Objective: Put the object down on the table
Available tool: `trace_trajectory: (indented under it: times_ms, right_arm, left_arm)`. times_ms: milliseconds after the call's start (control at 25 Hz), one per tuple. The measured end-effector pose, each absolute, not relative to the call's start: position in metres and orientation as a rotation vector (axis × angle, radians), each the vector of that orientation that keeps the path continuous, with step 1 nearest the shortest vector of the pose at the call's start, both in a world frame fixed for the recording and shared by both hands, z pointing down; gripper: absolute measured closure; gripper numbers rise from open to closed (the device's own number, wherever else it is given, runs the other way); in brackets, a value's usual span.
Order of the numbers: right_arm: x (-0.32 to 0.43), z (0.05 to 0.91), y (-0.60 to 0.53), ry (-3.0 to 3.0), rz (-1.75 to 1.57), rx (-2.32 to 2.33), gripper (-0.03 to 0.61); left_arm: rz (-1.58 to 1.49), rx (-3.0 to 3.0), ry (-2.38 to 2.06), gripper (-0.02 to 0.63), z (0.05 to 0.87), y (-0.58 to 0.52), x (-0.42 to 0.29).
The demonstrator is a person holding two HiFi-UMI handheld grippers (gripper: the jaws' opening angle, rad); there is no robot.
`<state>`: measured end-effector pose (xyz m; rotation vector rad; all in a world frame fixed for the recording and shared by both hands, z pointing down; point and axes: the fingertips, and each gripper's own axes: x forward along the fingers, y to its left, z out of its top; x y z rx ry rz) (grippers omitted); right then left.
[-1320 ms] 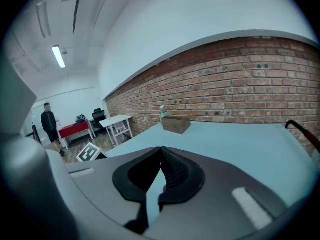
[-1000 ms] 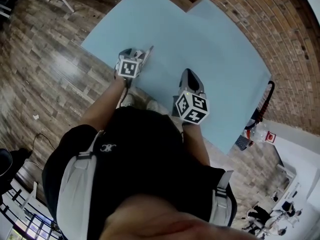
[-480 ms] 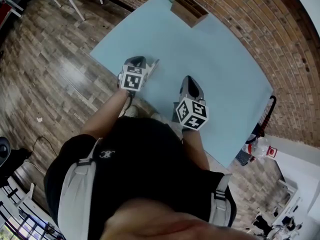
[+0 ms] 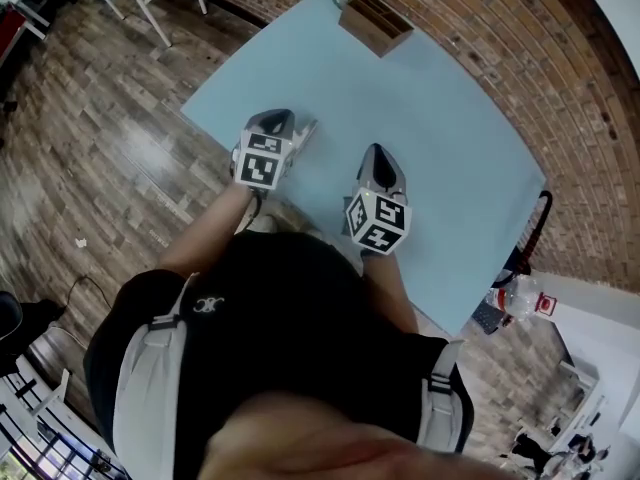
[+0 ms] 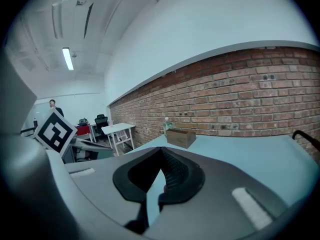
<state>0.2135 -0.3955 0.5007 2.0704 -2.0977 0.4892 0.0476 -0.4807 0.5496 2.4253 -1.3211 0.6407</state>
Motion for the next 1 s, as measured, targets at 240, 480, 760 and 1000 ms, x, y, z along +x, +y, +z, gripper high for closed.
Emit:
trace_trajectory:
  times_ms: [240,480,760,1000]
  right_arm:
    - [0.212,0.501,-0.398,-2.138,0.509,2.058,0.566]
    - [0.208,0.5,-0.4,-2.169,0.467,1.995,0.566]
    - [0.209,0.499,-0.399,-2.147,0.419,1.98,0.566]
    - [0.212,0.501,-0.398,-2.136,0.418,1.983,0.566]
  left_arm:
    - [0.612,2.477,-1.329,0.614,0.52,-0.475,0.051]
    - [0.611,2.484,-1.339,0.614,0.507,-0.474,0.055]
    - [0.656,2.504,-1.328,0.614,0.51,-0.468,0.063]
    - [0.65,2.485,-1.33,0.614,0.511,-0.467,0.062]
